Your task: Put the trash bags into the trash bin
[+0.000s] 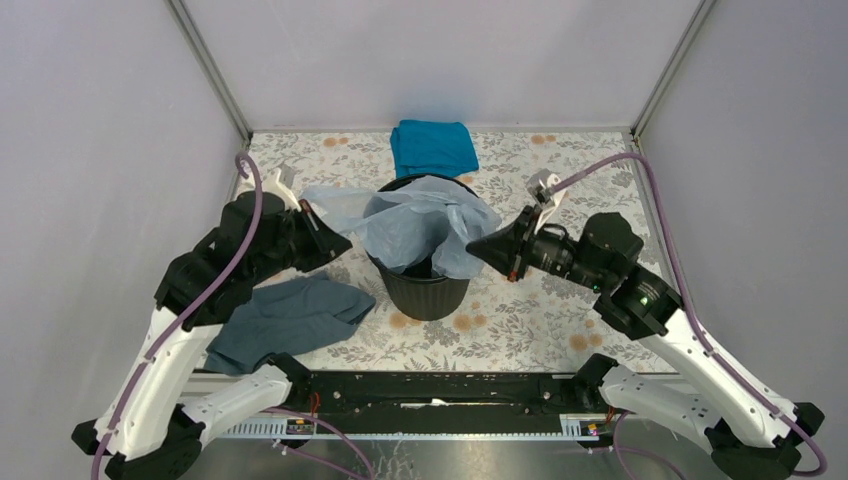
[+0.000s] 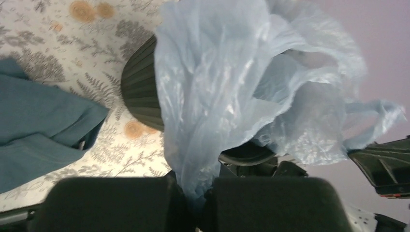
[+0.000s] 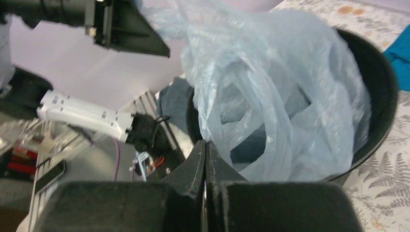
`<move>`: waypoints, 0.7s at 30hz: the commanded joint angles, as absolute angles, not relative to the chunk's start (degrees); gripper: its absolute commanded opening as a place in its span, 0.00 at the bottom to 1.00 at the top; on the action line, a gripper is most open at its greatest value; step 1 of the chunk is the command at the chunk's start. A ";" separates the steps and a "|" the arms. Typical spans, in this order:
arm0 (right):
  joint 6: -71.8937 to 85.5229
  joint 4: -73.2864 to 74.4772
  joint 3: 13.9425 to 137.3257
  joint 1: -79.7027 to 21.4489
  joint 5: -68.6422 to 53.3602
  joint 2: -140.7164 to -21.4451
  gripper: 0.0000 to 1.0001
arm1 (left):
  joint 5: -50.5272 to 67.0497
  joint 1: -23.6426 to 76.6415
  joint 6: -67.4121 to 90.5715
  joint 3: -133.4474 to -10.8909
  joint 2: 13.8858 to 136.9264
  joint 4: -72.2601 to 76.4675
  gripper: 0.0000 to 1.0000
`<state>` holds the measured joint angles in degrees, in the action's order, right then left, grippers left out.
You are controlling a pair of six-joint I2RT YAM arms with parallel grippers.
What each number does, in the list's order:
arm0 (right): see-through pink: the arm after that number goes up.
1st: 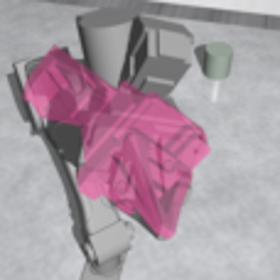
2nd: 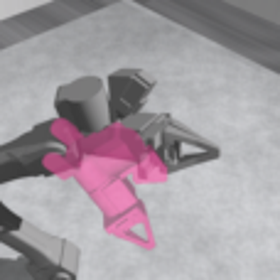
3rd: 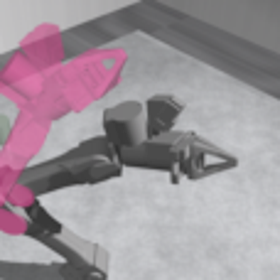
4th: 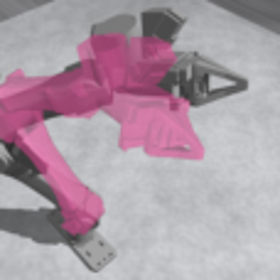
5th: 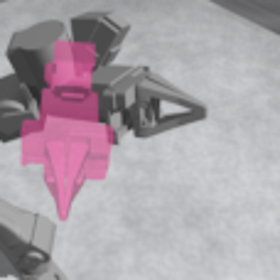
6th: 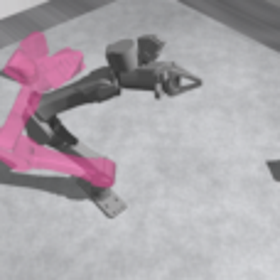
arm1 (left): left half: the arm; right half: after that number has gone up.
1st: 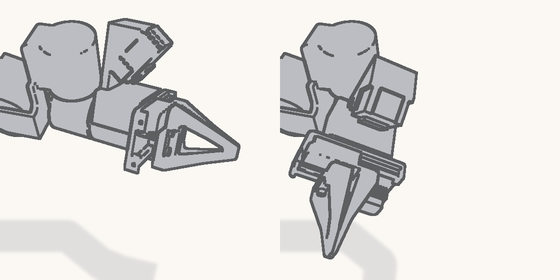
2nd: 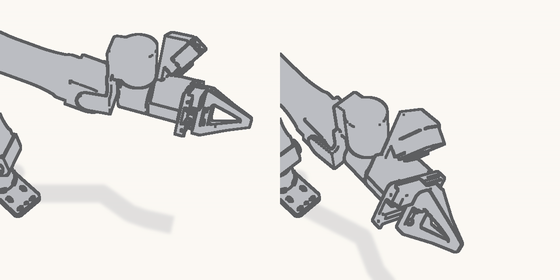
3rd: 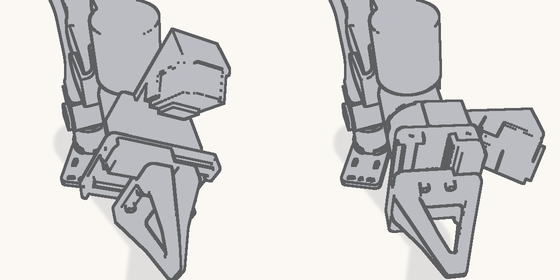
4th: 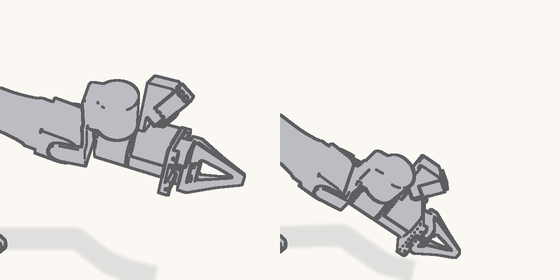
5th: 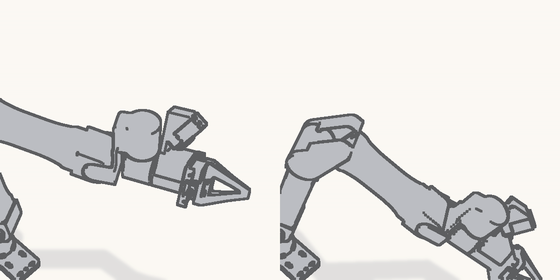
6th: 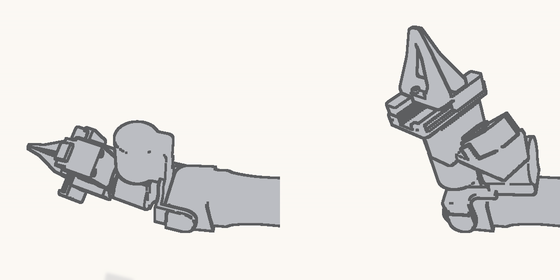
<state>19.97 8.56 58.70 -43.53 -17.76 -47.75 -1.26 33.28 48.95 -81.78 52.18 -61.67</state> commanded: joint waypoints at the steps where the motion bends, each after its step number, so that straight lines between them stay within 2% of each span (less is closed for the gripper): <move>1: 18.51 8.57 54.56 -43.60 -29.78 -44.77 0.00 | -2.13 33.13 45.69 -76.37 50.60 -63.72 0.00; 7: 27.30 7.91 48.23 -43.60 -34.74 -40.76 0.00 | -1.91 33.11 45.25 -66.38 45.50 -61.60 0.00; 10: 28.24 11.75 45.19 -43.59 -32.79 -36.47 0.02 | -2.61 33.13 44.82 -64.36 43.53 -61.26 0.00; 16: 27.84 23.71 42.61 -43.66 -18.46 -31.89 0.05 | -3.58 33.13 41.93 -60.88 44.01 -60.03 0.00; 20: 35.51 29.72 42.81 -43.60 -2.69 -32.33 0.15 | -3.57 33.13 40.07 -58.48 44.90 -57.69 0.00; 21: 36.56 28.33 41.81 -43.62 -2.10 -32.34 0.22 | -3.26 33.13 39.56 -57.97 45.06 -56.98 0.00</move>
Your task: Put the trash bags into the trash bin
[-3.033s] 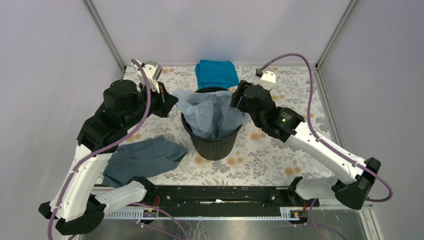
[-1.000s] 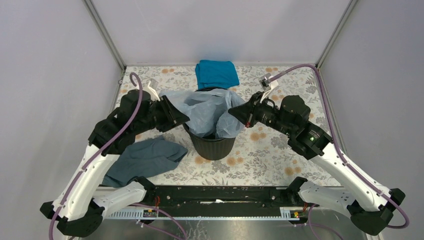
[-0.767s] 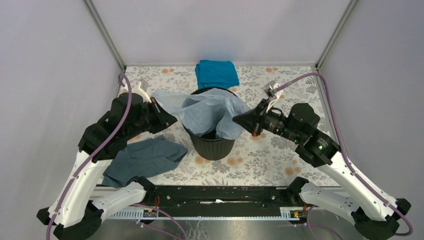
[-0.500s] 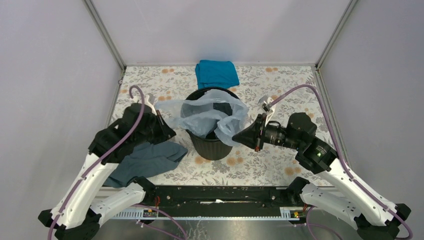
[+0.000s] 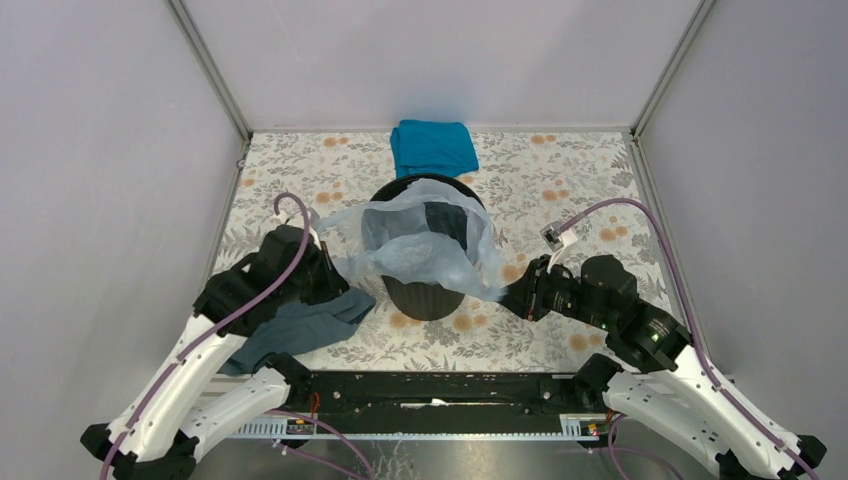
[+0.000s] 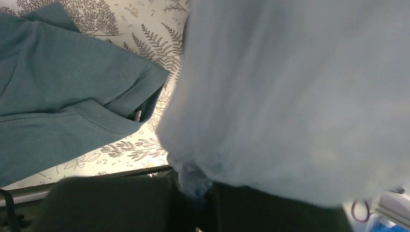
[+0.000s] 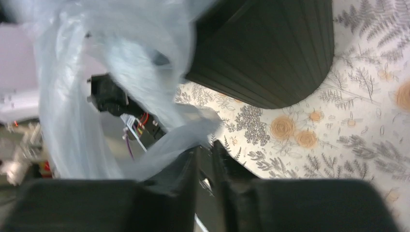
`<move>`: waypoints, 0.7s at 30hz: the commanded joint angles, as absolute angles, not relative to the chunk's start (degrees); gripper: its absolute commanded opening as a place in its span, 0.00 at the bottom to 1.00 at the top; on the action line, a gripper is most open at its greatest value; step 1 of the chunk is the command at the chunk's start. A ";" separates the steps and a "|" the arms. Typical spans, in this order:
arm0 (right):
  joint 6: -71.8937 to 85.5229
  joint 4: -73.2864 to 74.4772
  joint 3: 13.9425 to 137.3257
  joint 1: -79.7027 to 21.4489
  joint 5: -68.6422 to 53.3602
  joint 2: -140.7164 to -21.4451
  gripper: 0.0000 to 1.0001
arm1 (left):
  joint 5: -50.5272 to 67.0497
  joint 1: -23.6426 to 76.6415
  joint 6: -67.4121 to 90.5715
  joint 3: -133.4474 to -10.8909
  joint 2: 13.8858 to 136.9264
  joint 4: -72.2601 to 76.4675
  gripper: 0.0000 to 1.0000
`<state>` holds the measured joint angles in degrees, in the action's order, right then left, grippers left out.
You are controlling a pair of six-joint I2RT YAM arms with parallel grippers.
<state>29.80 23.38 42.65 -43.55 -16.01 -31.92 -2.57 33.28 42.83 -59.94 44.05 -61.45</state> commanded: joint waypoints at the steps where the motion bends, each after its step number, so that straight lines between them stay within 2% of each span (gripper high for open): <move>1: 37.02 26.94 41.00 -43.62 -2.34 -32.45 0.31 | -2.99 33.13 39.15 -57.66 45.17 -56.36 0.00; 3: 36.10 26.58 41.27 -43.62 -2.28 -33.17 0.40 | -2.37 33.11 38.35 -57.19 45.52 -55.25 0.00; 5: 31.92 28.05 44.09 -43.59 -3.48 -34.22 0.55 | -1.42 33.13 37.60 -56.98 45.82 -54.13 0.00; 6: 29.27 29.01 46.12 -43.59 -5.26 -34.60 0.64 | -0.84 33.10 37.19 -56.89 45.90 -53.62 0.00; 8: 23.71 30.05 49.68 -43.61 -12.38 -34.72 0.88 | -0.28 33.13 36.22 -56.35 45.93 -52.62 0.00; 10: 19.48 32.07 53.47 -43.66 -19.16 -34.71 0.99 | 0.70 33.13 35.17 -56.08 46.05 -52.22 0.00; 16: 15.48 40.99 61.06 -43.61 -22.94 -36.32 1.00 | -0.57 33.11 34.19 -55.63 45.16 -52.45 0.00; 19: 17.77 39.27 60.18 -43.60 -24.81 -36.49 1.00 | -2.95 33.13 34.97 -55.10 44.52 -52.20 0.00; 21: 22.22 35.49 57.04 -43.59 -19.44 -34.83 1.00 | -2.78 33.13 35.48 -54.69 44.18 -51.62 0.00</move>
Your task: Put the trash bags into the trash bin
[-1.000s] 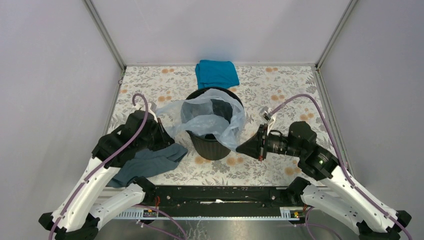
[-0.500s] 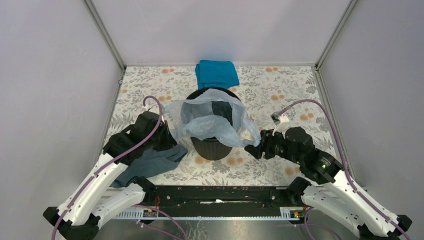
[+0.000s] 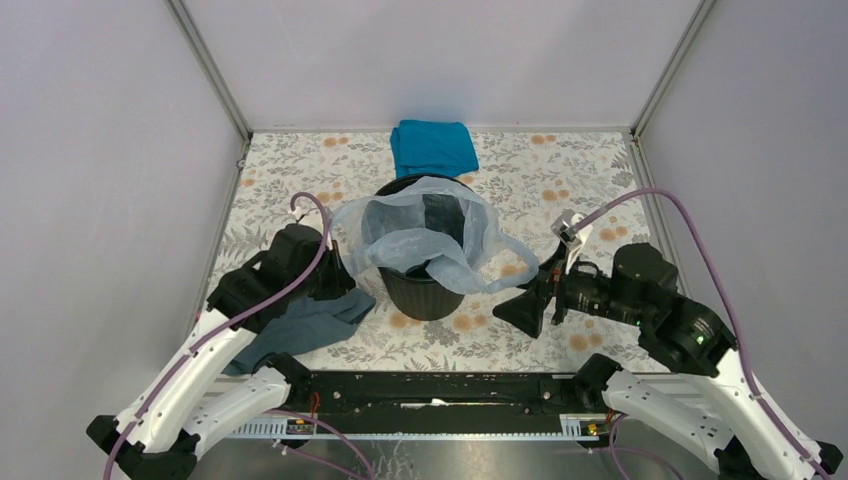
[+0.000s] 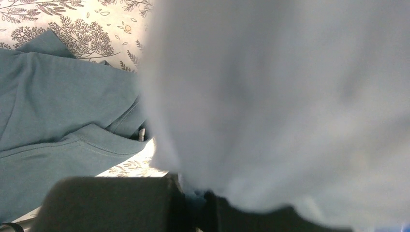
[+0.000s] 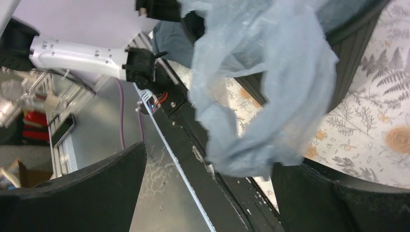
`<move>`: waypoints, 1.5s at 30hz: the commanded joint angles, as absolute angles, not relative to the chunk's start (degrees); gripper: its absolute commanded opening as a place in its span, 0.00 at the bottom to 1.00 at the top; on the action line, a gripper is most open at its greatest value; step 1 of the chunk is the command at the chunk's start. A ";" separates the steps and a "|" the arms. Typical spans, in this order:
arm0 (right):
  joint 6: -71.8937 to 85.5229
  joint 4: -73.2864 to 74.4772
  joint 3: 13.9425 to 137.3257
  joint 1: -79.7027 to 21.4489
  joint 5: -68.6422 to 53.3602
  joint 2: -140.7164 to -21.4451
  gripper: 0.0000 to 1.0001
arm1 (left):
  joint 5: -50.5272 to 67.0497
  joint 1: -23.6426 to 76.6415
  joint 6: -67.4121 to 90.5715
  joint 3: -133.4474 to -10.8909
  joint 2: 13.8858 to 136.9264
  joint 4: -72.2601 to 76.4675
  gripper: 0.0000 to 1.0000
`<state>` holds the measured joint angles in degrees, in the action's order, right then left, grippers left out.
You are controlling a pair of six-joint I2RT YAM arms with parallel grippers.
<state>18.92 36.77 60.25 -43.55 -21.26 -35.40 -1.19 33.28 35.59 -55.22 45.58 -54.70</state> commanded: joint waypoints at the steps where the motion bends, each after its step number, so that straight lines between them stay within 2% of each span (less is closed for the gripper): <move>1: 26.46 32.90 54.22 -43.59 -14.28 -33.54 1.00 | -2.59 33.13 35.76 -54.34 43.87 -51.33 0.00; 4: 40.83 24.32 45.60 -43.64 -2.00 -29.65 1.00 | -3.01 33.09 36.33 -53.63 43.21 -50.98 0.00; 5: 44.95 20.28 43.24 -43.62 -1.56 -29.13 1.00 | -3.76 33.13 36.49 -53.54 43.12 -51.13 0.00; 9: 50.92 10.31 39.99 -43.59 -7.67 -30.54 0.94 | -8.46 33.13 38.54 -52.52 42.58 -52.41 0.00; 12: 49.14 7.91 40.12 -43.60 -12.94 -31.34 0.99 | -6.89 33.13 39.60 -51.33 41.31 -51.28 0.00; 17: 46.81 4.05 40.69 -43.60 -25.89 -31.84 1.00 | -5.49 33.11 39.46 -51.72 39.52 -50.23 0.00; 20: 47.95 4.22 40.72 -43.64 -27.89 -32.13 1.00 | -4.22 33.13 38.95 -52.64 39.46 -50.27 0.00; 25: 52.12 7.63 40.04 -43.64 -17.84 -28.90 1.00 | -3.78 33.13 38.69 -53.50 38.82 -50.27 0.00; 28: 59.67 10.18 38.93 -43.59 -6.27 -25.34 0.99 | -4.42 33.13 38.45 -54.23 38.74 -50.74 0.00; 30: 61.88 12.09 38.36 -43.64 -1.85 -23.37 0.89 | -4.99 33.11 38.03 -54.65 38.58 -50.89 0.00; 34: 60.00 13.58 37.30 -43.62 -0.99 -21.80 0.60 | -5.70 33.13 37.22 -54.52 38.37 -50.76 0.00; 37: 57.62 10.60 34.58 -43.67 -6.60 -23.55 0.52 | -4.45 33.13 36.15 -54.03 38.60 -50.10 0.00; 40: 52.78 6.07 32.25 -43.60 -14.39 -27.49 0.27 | -3.58 33.13 34.13 -54.01 38.87 -50.24 0.00; 43: 43.78 15.96 35.20 -43.60 -13.31 -31.94 0.00 | -9.76 33.18 33.68 -54.87 38.82 -53.41 0.00; 45: 40.93 26.96 37.65 -43.59 -2.50 -33.76 0.00 | -13.66 33.05 33.81 -55.43 40.38 -55.55 0.00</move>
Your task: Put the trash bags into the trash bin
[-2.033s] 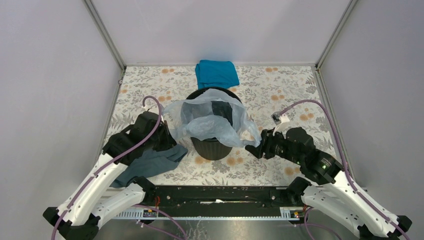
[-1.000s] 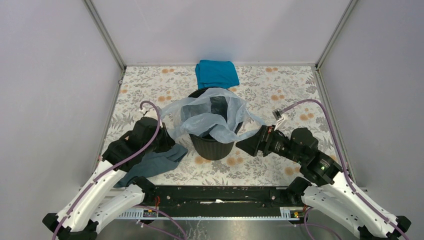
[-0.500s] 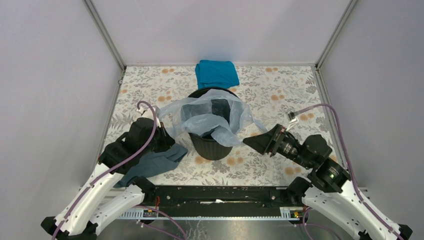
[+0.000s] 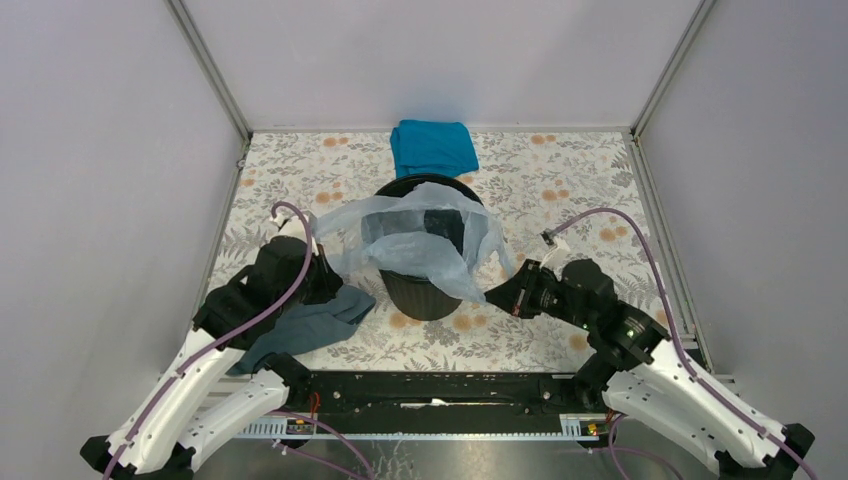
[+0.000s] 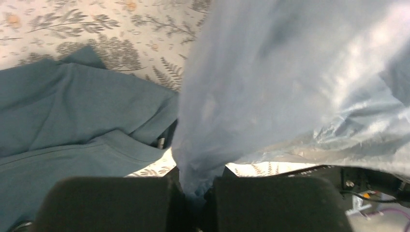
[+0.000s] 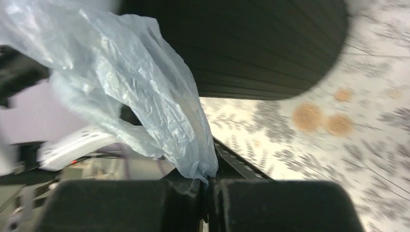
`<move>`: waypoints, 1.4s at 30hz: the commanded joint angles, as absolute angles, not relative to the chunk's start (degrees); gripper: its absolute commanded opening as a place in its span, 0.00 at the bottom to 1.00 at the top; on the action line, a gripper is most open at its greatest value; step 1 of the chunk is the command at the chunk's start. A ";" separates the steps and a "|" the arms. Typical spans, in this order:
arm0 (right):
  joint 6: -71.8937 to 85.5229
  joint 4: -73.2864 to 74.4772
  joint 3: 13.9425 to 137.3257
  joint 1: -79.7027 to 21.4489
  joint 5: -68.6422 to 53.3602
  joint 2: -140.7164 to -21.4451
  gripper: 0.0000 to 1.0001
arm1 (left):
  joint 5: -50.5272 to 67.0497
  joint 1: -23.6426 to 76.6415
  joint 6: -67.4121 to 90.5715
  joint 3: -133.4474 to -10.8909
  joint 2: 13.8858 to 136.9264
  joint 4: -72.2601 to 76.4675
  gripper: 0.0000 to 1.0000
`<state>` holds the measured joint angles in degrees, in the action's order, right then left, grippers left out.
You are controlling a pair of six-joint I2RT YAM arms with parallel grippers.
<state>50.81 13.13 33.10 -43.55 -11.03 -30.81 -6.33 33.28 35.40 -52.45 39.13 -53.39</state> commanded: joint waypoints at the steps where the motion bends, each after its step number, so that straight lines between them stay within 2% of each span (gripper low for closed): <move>1: 41.97 31.79 38.18 -43.60 6.43 -34.20 0.00 | -14.66 33.05 33.87 -56.19 42.08 -56.55 0.00; 3: 44.07 37.52 38.96 -43.60 18.61 -35.14 0.00 | -17.03 32.96 34.64 -56.95 44.88 -57.65 0.00; 4: 43.54 37.03 39.03 -43.64 20.42 -35.81 0.00 | -17.59 32.92 34.74 -57.22 45.82 -57.60 0.00; 6: 41.50 32.96 38.64 -43.60 20.10 -37.13 0.08 | -17.14 32.91 34.13 -57.16 47.06 -56.25 0.00; 9: 34.94 27.35 39.32 -43.60 15.47 -39.18 0.27 | -14.91 32.96 32.50 -58.07 48.97 -54.36 0.00; 13: 25.47 30.63 46.19 -43.59 11.00 -38.84 0.57 | -10.60 32.94 29.24 -60.76 48.82 -51.56 0.00; 14: 23.50 31.74 47.31 -43.60 9.61 -37.63 0.70 | -10.48 32.96 28.69 -60.81 48.15 -51.04 0.08; 16: 19.96 32.14 48.81 -43.60 5.55 -34.68 0.85 | -10.16 32.96 28.18 -60.95 46.90 -50.99 0.26; 19: 16.69 32.16 50.88 -43.64 2.07 -31.14 0.99 | -9.34 32.96 28.96 -62.18 44.80 -53.63 0.49; 23: 17.97 29.33 53.47 -43.60 9.46 -31.44 1.00 | -11.52 32.88 33.17 -64.75 41.18 -58.58 0.72; 26: 18.50 25.13 54.53 -43.65 13.17 -34.80 1.00 | -13.58 32.96 35.00 -67.01 38.68 -60.63 0.84; 29: 17.73 22.27 56.47 -43.62 13.15 -39.49 0.91 | -16.94 32.90 33.38 -69.24 37.96 -58.92 0.94; 32: 15.92 18.77 57.08 -43.59 11.24 -42.89 0.80 | -17.48 32.96 29.50 -71.02 40.88 -54.04 0.97; 38: 13.81 15.39 57.56 -43.62 12.39 -47.20 0.74 | -15.12 32.96 24.10 -72.11 47.69 -47.02 0.98; 42: 12.15 13.18 58.20 -43.51 14.06 -49.53 0.65 | -19.09 32.89 22.83 -72.75 50.85 -44.23 0.96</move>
<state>15.05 19.14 54.96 -43.59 11.44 -48.16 -15.38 33.15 26.26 -71.37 49.01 -50.72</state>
